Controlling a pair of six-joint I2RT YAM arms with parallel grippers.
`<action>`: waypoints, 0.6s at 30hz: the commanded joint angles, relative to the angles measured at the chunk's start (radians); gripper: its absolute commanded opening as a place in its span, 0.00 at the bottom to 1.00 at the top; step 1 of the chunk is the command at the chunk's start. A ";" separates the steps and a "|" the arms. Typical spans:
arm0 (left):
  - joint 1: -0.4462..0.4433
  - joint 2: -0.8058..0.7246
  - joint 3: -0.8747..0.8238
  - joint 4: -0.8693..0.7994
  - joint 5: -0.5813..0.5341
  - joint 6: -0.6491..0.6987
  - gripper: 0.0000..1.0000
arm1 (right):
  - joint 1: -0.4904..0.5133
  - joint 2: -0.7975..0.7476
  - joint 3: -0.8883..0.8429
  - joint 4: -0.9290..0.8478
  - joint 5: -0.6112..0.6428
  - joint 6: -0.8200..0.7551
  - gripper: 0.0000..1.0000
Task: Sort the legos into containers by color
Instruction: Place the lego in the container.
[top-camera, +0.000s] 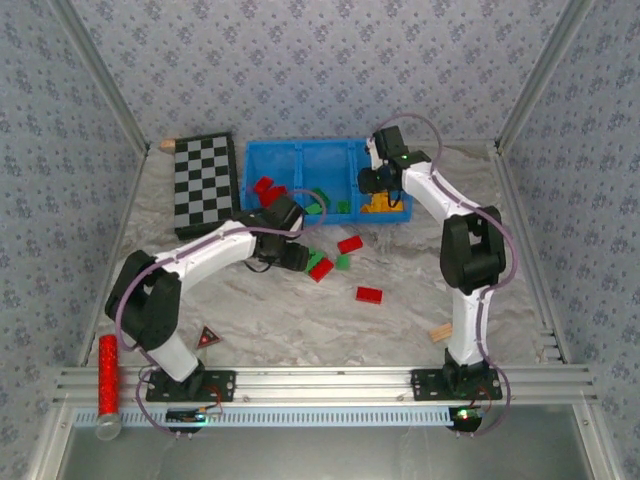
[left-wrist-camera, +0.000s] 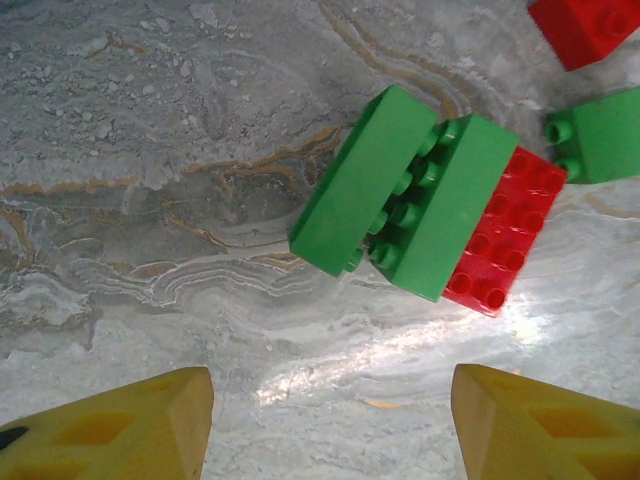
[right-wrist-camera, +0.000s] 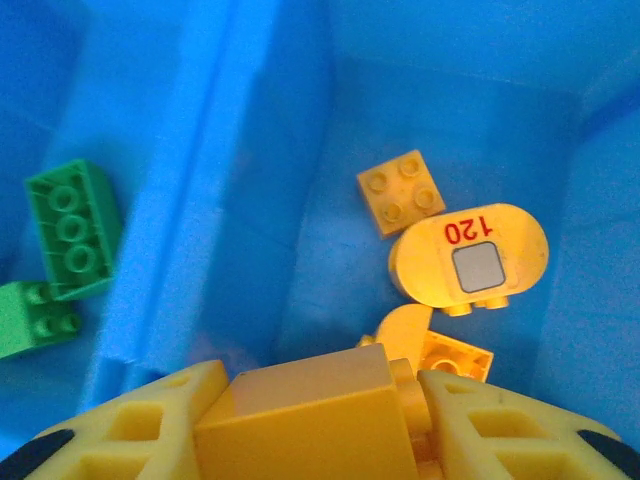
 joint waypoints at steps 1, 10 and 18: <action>-0.006 0.026 0.020 0.010 -0.057 0.057 0.64 | -0.002 0.037 0.054 -0.056 0.053 -0.032 0.34; -0.001 0.059 0.023 0.055 -0.039 0.174 0.63 | -0.013 0.072 0.080 -0.059 0.053 -0.052 0.40; 0.002 0.148 0.063 0.053 -0.049 0.210 0.60 | -0.015 0.039 0.047 -0.046 0.053 -0.057 0.51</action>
